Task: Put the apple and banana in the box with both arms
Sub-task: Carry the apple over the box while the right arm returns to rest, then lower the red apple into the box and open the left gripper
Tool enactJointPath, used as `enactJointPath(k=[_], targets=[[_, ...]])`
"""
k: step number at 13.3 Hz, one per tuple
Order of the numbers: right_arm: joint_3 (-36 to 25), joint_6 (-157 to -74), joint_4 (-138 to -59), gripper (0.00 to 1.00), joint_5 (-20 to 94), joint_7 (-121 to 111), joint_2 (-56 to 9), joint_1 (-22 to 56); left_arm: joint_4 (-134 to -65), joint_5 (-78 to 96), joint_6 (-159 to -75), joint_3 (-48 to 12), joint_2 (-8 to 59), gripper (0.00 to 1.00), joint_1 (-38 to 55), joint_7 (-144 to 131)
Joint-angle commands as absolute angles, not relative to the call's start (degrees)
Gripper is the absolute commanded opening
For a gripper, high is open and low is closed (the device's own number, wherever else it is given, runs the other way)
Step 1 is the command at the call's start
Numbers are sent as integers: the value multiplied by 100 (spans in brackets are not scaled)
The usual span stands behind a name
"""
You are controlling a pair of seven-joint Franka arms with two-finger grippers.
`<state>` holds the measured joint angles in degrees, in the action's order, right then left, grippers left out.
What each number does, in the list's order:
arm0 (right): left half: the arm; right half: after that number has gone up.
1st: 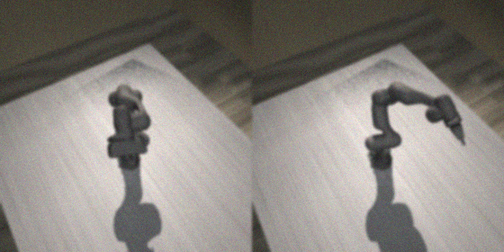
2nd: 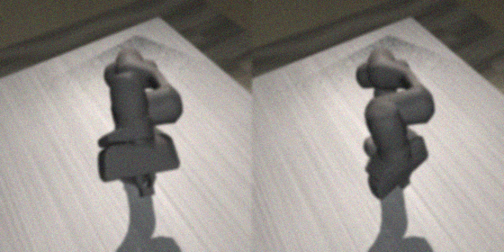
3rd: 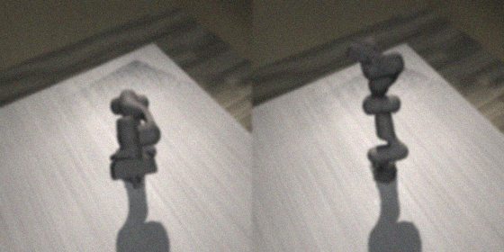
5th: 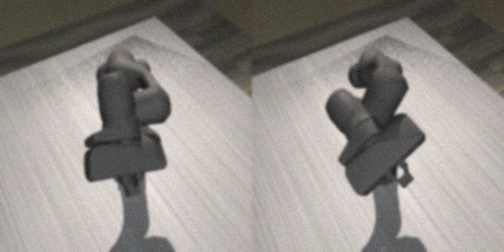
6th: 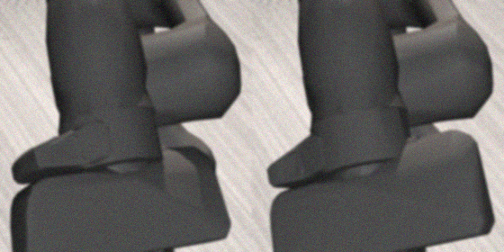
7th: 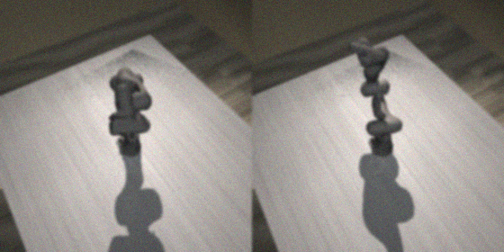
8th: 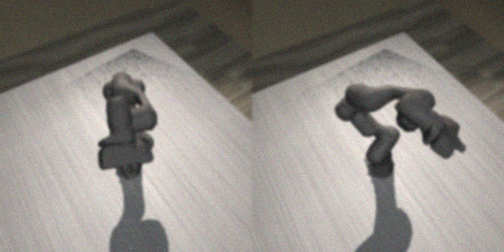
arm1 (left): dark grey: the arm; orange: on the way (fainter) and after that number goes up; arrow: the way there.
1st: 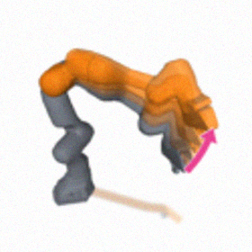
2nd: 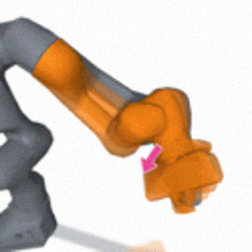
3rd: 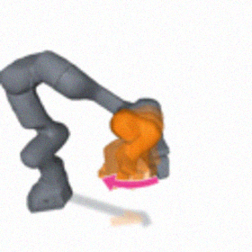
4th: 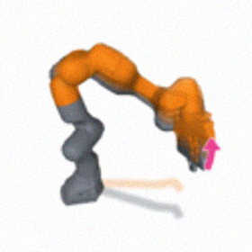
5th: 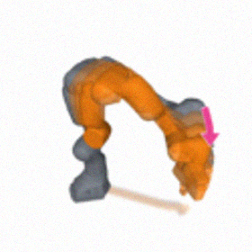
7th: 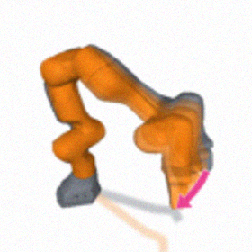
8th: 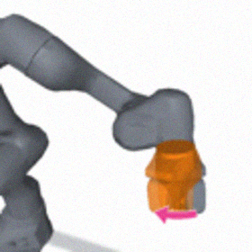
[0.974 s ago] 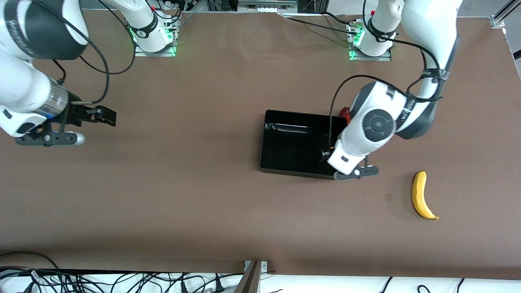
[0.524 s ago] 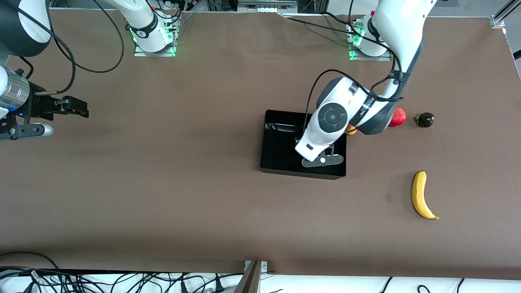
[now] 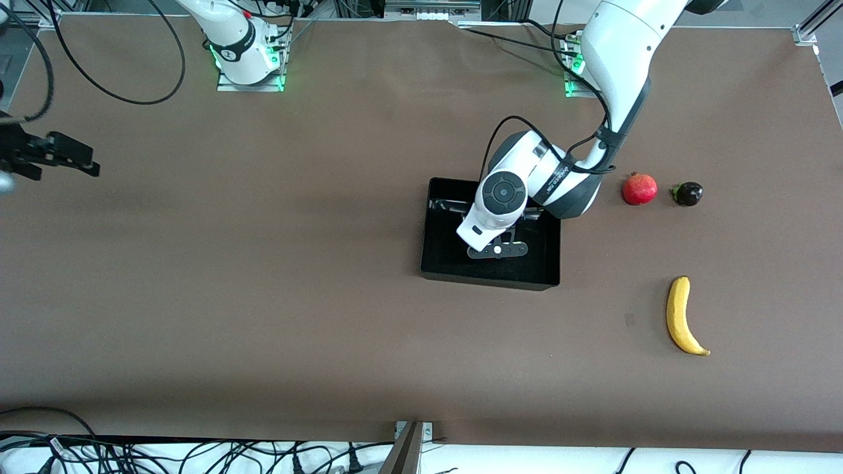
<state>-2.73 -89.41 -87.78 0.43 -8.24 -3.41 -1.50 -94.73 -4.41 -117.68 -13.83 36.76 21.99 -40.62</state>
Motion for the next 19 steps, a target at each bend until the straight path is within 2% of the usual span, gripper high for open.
enactJointPath(k=[1, 8, 14, 15, 17, 18, 19], targets=[[-105, -9097, -9132, 100, -35, -940, -61, -352, -9694, -501, -11918, -1362, 3586, 0, 2294, -4175], [-105, -8772, -8912, 100, -9, -826, -176, -246, -9712, -501, -12190, -1362, 3796, 2, 2417, -4201], [-105, -8771, -8903, 100, -9, -800, -167, -246, -9686, -545, -12349, -1354, 3963, 13, 2443, -4289], [-105, -8771, -8912, 100, 0, -800, -167, -246, -9677, -554, -12357, -1354, 3981, 21, 2443, -4289], [-105, -8771, -8912, 100, -9, -800, -167, -246, -9659, -554, -12384, -1354, 4025, 28, 2443, -4298], [-114, -8771, -8912, 100, -9, -800, -167, -246, -9642, -571, -12384, -1345, 4060, 40, 2452, -4298], [-114, -8771, -8912, 100, 0, -800, -167, -246, -9624, -571, -12384, -1327, 4087, 57, 2452, -4298]])
